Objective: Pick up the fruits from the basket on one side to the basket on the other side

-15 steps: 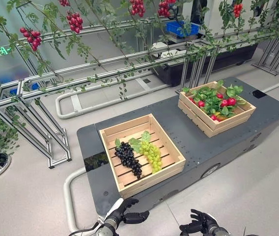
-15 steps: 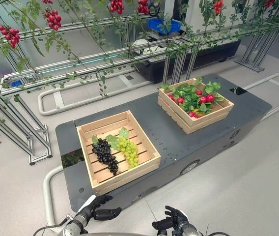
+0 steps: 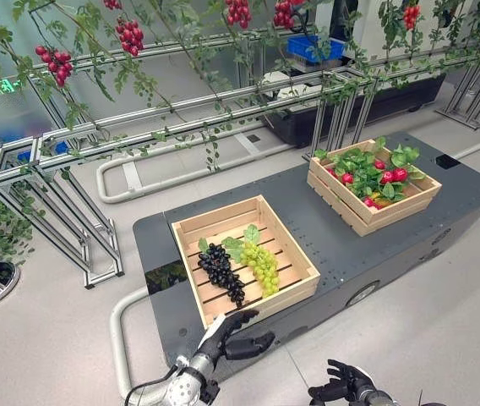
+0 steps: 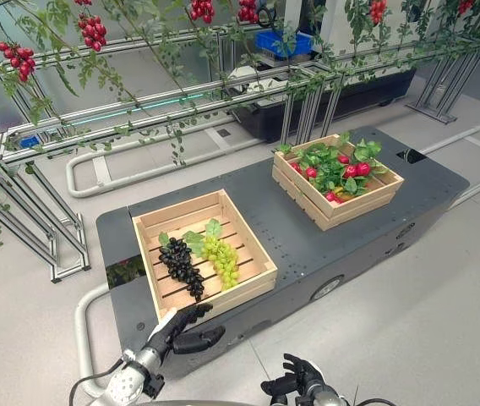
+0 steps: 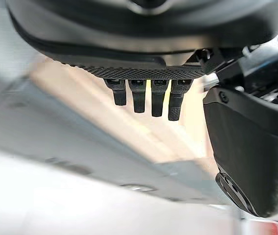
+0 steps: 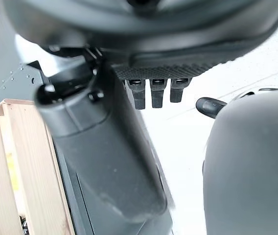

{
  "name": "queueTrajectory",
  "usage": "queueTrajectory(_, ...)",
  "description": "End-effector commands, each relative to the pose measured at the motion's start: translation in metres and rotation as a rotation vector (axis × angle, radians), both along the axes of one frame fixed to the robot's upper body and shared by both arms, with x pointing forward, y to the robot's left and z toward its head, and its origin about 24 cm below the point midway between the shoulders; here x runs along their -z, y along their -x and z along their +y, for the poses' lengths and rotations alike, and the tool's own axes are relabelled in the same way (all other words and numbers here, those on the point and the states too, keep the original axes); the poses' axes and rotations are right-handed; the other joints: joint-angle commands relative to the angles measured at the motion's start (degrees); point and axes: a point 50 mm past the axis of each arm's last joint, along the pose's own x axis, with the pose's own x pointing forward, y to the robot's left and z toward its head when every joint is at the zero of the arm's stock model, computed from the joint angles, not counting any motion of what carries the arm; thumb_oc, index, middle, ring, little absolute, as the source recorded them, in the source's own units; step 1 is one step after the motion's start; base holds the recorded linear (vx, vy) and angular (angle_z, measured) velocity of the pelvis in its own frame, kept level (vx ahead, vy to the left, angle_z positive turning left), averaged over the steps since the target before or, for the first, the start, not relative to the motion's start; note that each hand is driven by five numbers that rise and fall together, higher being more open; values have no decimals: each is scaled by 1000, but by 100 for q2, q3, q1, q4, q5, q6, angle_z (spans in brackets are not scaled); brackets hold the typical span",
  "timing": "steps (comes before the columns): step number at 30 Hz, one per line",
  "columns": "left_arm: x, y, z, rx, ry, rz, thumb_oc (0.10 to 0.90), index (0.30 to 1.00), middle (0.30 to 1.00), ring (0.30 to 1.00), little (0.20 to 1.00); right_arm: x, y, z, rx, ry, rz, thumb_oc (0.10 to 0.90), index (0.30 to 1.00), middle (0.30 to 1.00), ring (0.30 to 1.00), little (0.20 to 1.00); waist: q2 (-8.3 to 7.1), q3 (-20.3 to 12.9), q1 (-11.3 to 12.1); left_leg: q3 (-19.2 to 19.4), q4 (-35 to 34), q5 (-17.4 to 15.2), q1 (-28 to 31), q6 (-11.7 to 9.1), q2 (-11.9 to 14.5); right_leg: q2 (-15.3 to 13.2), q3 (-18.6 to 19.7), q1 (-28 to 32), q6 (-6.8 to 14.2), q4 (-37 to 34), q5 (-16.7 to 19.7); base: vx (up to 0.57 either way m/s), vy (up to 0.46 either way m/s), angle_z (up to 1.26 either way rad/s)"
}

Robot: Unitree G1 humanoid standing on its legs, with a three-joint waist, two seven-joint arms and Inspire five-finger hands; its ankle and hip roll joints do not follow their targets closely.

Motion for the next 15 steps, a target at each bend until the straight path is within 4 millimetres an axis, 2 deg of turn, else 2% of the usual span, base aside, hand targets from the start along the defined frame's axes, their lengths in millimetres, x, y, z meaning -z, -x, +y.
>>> queueTrajectory(1,-70,-57,-2,-66,154,-409,800,900,900,900,900,-13,-38,3,-40,-8,-120,800,900,900,900,900,-85,416,53,-145,46,-404,-76,270,-210,-342,-233,533,62,42,-627,2,-7,6)
queueTrajectory(4,-106,-73,8,-120,170,-568,800,900,900,900,900,-17,-42,3,61,-67,-186,800,900,900,900,900,-93,424,86,-185,46,-385,-61,268,-206,-352,-275,587,40,42,-631,0,0,0)
queueTrajectory(5,-110,-74,9,-128,174,-587,800,900,900,900,900,-18,-43,3,73,-77,-198,800,900,900,900,900,-96,425,89,-189,46,-384,-57,269,-206,-353,-278,595,38,42,-632,35,-29,6)
queueTrajectory(6,-127,-79,14,-153,191,-649,800,900,900,900,900,-22,-47,3,103,-105,-244,800,900,900,900,900,-101,428,101,-199,46,-382,-52,270,-203,-358,-299,613,29,42,-639,30,-29,6)
queueTrajectory(10,-161,-87,31,-268,215,-764,800,900,900,900,900,-31,-54,3,99,-129,-344,800,900,900,900,900,-95,421,118,-230,46,-368,-47,269,-203,-360,-365,662,8,42,-660,34,-44,11)
queueTrajectory(12,-161,-88,34,-295,180,-772,800,900,900,900,900,-32,-55,1,95,-132,-353,800,900,900,900,900,-88,413,117,-241,46,-365,-37,266,-205,-358,-372,680,1,42,-670,53,-42,9)
queueTrajectory(15,-153,-99,47,-336,-39,-717,800,900,900,900,900,-34,-57,-3,74,-129,-361,800,900,900,900,900,-62,378,67,-231,46,-342,12,243,-192,-337,-371,744,-14,42,-698,76,-36,2)
